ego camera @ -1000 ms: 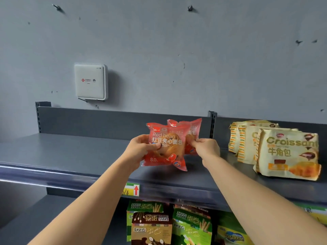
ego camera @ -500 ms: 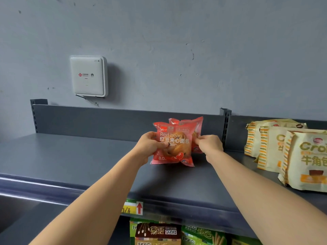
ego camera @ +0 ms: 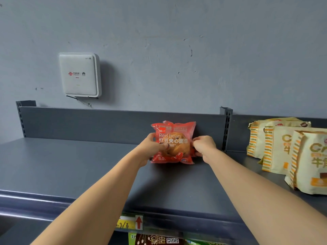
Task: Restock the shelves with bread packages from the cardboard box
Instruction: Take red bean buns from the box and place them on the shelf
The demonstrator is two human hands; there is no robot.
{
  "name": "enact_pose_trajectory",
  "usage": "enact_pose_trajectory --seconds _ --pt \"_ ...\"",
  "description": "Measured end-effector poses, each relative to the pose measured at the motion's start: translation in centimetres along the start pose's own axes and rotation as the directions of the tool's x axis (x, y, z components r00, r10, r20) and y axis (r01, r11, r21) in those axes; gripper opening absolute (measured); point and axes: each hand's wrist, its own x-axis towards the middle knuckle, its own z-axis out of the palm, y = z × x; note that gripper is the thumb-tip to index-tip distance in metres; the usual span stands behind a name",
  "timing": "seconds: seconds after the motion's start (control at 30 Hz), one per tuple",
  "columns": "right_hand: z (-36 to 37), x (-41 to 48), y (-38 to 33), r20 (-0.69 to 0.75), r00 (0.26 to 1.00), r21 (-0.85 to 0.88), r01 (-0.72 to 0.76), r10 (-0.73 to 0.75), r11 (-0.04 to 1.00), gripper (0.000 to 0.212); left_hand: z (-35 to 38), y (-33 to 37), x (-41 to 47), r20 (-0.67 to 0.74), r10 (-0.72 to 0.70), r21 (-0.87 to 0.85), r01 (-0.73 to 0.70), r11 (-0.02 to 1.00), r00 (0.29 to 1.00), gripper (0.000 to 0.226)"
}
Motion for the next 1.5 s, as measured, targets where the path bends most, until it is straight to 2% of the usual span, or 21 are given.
enact_pose_trajectory --seconds 0.13,0.27,0.33,0.47,0.6,0.73,0.9,1.1,1.2,1.3,1.5 --pt "0.3 0.3 0.1 0.064 0.998 0.020 -0.027 0.026 0.999 0.018 -0.5 -0.4 0.5 0.105 -0.048 -0.038 0.053 0.998 0.993 0.053" --pt "0.2 0.1 0.0 -0.004 0.998 -0.055 0.057 -0.057 0.997 0.023 -0.2 -0.4 0.6 0.175 -0.042 -0.059 0.053 0.997 0.984 0.031" --pt "0.1 0.2 0.2 -0.061 0.996 -0.016 0.065 -0.066 0.998 0.022 -0.2 -0.4 0.6 0.183 -0.025 -0.075 0.039 0.996 0.983 0.029" --pt "-0.2 0.7 0.7 -0.135 0.991 0.116 0.038 -0.023 0.992 0.024 -0.2 -0.4 0.7 0.170 -0.026 -0.056 0.036 0.998 0.985 0.039" --pt "0.3 1.1 0.9 -0.053 0.999 0.161 0.005 0.004 0.987 0.022 0.0 -0.7 1.3 0.089 -0.032 -0.027 0.034 0.999 0.996 0.049" --pt "0.6 1.2 0.9 -0.002 1.000 0.120 0.007 -0.007 0.993 0.020 0.1 -0.8 1.4 0.050 -0.029 -0.011 0.029 1.000 0.998 0.057" --pt "0.2 0.5 0.6 0.016 1.000 0.063 -0.004 0.003 0.998 0.035 -0.1 -0.4 0.8 0.046 -0.055 0.022 0.054 0.998 0.997 0.065" --pt "-1.3 -2.1 -0.6 0.038 0.999 -0.023 0.017 -0.016 1.000 0.034 -0.3 -0.2 -0.1 -0.009 -0.090 0.134 0.091 0.987 0.996 0.074" --pt "-2.1 -3.5 -0.7 0.041 0.998 -0.073 0.041 -0.039 0.996 0.033 -0.2 -0.3 -0.8 -0.029 -0.080 0.174 0.084 0.981 0.996 0.065" --pt "-2.7 -5.2 -0.5 0.030 0.998 -0.142 0.056 -0.052 0.988 0.036 -0.2 -0.5 -1.8 -0.037 -0.064 0.235 0.071 0.969 0.997 0.046" --pt "-3.9 -8.9 0.2 0.005 0.997 -0.227 0.071 -0.072 0.971 0.027 -0.2 -0.7 -4.9 -0.008 -0.004 0.309 0.007 0.951 1.000 0.040"
